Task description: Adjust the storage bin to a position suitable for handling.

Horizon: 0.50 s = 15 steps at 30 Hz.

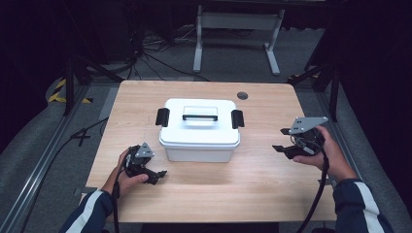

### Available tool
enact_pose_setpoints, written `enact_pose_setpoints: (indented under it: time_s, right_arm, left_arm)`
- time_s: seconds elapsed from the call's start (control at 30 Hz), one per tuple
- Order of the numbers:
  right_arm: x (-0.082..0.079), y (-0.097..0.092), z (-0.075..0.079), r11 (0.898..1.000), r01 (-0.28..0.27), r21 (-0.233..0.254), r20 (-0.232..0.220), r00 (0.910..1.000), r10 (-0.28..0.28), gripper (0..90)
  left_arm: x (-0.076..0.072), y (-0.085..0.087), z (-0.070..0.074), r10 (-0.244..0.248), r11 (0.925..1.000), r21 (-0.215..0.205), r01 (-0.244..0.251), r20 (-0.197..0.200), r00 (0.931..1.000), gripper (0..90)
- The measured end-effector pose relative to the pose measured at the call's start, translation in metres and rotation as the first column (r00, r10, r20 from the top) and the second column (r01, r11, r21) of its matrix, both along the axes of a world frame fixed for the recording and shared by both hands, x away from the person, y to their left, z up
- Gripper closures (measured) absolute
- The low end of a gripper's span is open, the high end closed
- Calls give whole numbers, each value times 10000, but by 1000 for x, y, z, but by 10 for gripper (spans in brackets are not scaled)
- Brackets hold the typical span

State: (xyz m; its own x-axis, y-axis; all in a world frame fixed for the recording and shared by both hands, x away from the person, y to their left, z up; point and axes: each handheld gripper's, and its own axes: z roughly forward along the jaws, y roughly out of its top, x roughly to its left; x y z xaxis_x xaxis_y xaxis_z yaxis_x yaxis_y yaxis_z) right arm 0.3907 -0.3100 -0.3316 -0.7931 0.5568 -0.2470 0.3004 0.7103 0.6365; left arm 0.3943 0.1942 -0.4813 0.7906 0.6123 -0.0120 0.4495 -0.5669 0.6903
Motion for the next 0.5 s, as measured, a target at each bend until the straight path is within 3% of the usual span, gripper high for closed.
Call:
enact_pose_setpoints:
  time_s: [0.13,0.5]
  right_arm:
    - [3,6,8,9998,-185,-85,129,9997,186,354]
    - [18,45,41,9923,-1073,-626,410,9931,1099,362]
  left_arm:
    - [0,0,0,-5,10000,6,5,-6,10000,5]
    - [0,0,0,22,10000,3,-22,1,10000,5]
